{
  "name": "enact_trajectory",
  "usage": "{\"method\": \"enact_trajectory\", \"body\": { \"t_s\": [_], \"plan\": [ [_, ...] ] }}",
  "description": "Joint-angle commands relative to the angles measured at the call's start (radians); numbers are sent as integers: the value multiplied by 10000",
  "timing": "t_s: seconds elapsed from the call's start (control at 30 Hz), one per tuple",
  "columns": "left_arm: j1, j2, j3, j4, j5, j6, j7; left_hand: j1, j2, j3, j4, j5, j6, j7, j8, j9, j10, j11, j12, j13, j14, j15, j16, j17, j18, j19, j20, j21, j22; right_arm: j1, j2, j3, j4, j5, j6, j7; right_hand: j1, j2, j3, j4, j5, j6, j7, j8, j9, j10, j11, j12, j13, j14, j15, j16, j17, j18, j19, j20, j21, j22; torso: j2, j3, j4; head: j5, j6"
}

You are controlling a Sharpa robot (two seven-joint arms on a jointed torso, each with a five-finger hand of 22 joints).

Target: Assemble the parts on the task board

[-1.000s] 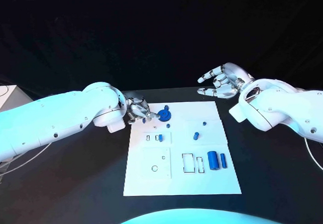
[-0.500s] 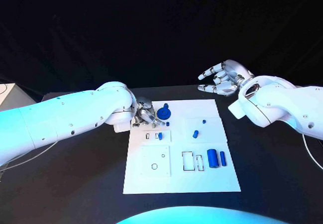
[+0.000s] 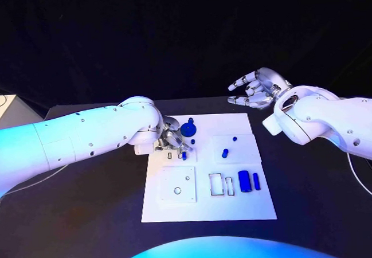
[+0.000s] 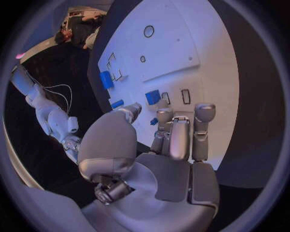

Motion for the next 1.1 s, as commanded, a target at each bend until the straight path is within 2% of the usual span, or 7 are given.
{"method": "enact_trajectory", "body": {
  "t_s": [0.03, 0.47, 0.7, 0.93, 1.1],
  "plan": [
    [19, 50, -12, -34, 77, 420, -40, -80, 35, -51, 8, -17, -92, -7, 45, 17, -71, 10, -67, -28, 26, 26, 41, -15, -137, -41, 18, 10, -14, -2, 3, 4, -10, 19, 67, 28, -48, -68, 60, -21, -15, -70, -4, 50, 7, -55, 13, -61, 1407, 1007, -8, -16, 2508, 175, 372, -4, -32, 1767, -11, 0, 17, -11, -46],
    [15, 143, -27, -68, 199, 569, -56, -15, 150, -29, -20, 1, -117, -8, 58, 80, -95, 9, -55, -17, 36, 30, 70, 44, -142, -41, 23, 24, 15, -22, 51, 3, -55, 18, 105, 36, -57, -70, 67, -17, -20, -71, -4, 54, 8, -63, 13, -69, 1400, 1006, -7, -18, 2504, 180, 361, -3, -53, 1753, -11, 7, 12, -7, -99],
    [12, 177, -32, -135, 288, 629, -59, 439, 340, 152, -77, 6, -173, -8, 72, 233, -130, 7, -22, -12, 28, 29, 89, 68, -141, -63, 29, 43, 39, -33, 65, 1, -66, 18, 139, 18, -71, -70, 83, -10, -25, -71, -5, 63, 9, -67, 14, -73, 1397, 1002, -7, -23, 2491, 184, 353, -2, -70, 1742, -8, 7, 14, -9, -136],
    [4, 254, -44, -210, 377, 681, -59, 539, 369, 205, -79, 5, -183, -7, 69, 266, -140, 8, -18, -16, 34, 31, 101, 92, -143, -63, 32, 51, 52, -40, 75, 0, -62, 18, 169, 16, -71, -70, 83, -10, -25, -71, -5, 63, 9, -67, 14, -73, 1397, 1002, -7, -23, 2491, 184, 353, -2, -70, 1742, 0, -3, 8, -14, -163],
    [-1, 295, -49, -286, 469, 688, -60, 616, 431, 269, -70, 8, -181, -9, 69, 298, -138, 7, -5, -9, 41, 31, 114, 116, -144, -64, 33, 60, 63, -46, 82, 0, -59, 18, 199, 16, -71, -70, 83, -10, -25, -71, -5, 63, 9, -67, 14, -73, 1397, 1002, -7, -23, 2491, 184, 353, -2, -70, 1742, -4, 6, 11, -14, -191]
  ]
}}
